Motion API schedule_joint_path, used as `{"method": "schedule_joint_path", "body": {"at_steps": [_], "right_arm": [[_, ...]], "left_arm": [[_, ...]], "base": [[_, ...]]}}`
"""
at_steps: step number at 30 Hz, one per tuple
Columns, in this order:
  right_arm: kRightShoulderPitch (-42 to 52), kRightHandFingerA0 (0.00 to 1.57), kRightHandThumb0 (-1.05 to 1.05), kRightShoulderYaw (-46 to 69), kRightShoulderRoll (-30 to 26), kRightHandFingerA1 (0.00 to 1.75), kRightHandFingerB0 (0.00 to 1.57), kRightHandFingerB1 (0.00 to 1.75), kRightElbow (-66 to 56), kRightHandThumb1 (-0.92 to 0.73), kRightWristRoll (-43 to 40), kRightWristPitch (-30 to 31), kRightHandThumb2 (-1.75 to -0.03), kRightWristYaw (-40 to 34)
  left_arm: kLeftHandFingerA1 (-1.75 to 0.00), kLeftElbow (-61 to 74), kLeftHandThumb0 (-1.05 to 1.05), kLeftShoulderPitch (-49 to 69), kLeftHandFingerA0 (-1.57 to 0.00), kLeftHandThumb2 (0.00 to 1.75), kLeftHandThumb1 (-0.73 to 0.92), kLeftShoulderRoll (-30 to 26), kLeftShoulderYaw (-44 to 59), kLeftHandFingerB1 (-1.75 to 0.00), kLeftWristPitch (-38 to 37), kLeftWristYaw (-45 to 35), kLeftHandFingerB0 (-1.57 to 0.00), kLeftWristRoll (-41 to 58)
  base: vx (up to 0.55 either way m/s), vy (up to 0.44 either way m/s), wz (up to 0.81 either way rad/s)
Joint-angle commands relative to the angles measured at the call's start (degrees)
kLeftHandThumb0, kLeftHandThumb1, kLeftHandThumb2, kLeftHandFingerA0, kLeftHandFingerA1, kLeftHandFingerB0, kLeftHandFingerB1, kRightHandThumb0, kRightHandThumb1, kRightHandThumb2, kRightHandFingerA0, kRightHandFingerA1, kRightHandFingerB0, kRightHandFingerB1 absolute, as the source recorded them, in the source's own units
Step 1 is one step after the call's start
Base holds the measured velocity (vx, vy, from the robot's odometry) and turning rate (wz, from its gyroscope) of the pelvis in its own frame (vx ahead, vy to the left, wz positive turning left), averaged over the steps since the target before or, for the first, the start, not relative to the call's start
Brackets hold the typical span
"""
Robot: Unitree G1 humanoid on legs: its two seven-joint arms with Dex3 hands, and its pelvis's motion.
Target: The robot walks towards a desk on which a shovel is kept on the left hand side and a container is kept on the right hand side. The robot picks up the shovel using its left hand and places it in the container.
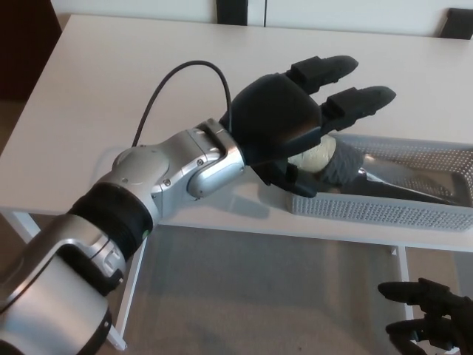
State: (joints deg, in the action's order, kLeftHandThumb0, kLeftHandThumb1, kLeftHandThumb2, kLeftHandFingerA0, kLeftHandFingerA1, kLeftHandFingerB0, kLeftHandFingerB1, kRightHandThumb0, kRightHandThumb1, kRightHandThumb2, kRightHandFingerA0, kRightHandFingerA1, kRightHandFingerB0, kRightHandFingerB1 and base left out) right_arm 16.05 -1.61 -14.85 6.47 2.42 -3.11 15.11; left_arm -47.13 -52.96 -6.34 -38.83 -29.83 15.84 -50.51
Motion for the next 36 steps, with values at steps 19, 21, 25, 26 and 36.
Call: {"method": "schedule_joint_path", "body": {"at_steps": [19, 21, 25, 26, 36], "right_arm": [[2.67, 0.64, -0.41, 0.08, -1.39, 0.44, 0.46, 0.38, 2.4, -0.65, 1.64, -2.03, -0.6, -0.82], [3.92, 0.64, -0.42, 0.23, -1.19, 0.43, 0.46, 0.37, 2.67, -0.66, 1.57, -1.99, -0.6, -1.13], [5.61, 0.58, -0.44, 0.57, -0.53, 0.41, 0.44, 0.37, 3.62, -0.65, 1.16, -3.32, -0.6, -1.72], [6.34, 0.49, -0.52, 0.55, -0.62, 0.53, 0.39, 0.49, 3.43, -0.53, 1.52, -3.5, -0.82, -2.05], [6.84, 0.51, -0.45, 0.86, -0.61, 0.39, 0.42, 0.35, 4.77, -0.64, 2.57, -3.48, -0.59, -3.57]], "left_arm": [[0.0, 72.0, -0.88, 9.33, 0.0, 0.92, 0.5, -22.36, 34.53, -0.06, 22.55, -39.18, 0.0, 46.19], [0.0, 79.13, -0.84, 18.21, 0.0, 0.88, 0.47, -27.31, 40.41, -0.06, 22.3, -38.82, 0.0, 53.61], [0.0, 86.37, -0.86, 47.65, 0.0, 0.88, 0.5, -33.14, 54.41, -0.08, 14.68, -40.25, 0.0, 67.44], [0.0, 87.51, -0.84, 55.9, 0.0, 0.87, 0.49, -32.94, 56.51, -0.1, 13.18, -40.83, 0.0, 70.64], [-0.2, 73.79, -0.82, 105.3, -0.02, 0.91, 0.5, -31.45, 62.11, -0.18, -19.28, -39.17, -0.06, 69.61]], "base": [[0.0, 0.0, 0.0], [0.0, 0.0, 0.0], [0.0, 0.0, 0.0], [0.0, 0.0, 0.0], [0.0, 0.0, 0.0]]}}
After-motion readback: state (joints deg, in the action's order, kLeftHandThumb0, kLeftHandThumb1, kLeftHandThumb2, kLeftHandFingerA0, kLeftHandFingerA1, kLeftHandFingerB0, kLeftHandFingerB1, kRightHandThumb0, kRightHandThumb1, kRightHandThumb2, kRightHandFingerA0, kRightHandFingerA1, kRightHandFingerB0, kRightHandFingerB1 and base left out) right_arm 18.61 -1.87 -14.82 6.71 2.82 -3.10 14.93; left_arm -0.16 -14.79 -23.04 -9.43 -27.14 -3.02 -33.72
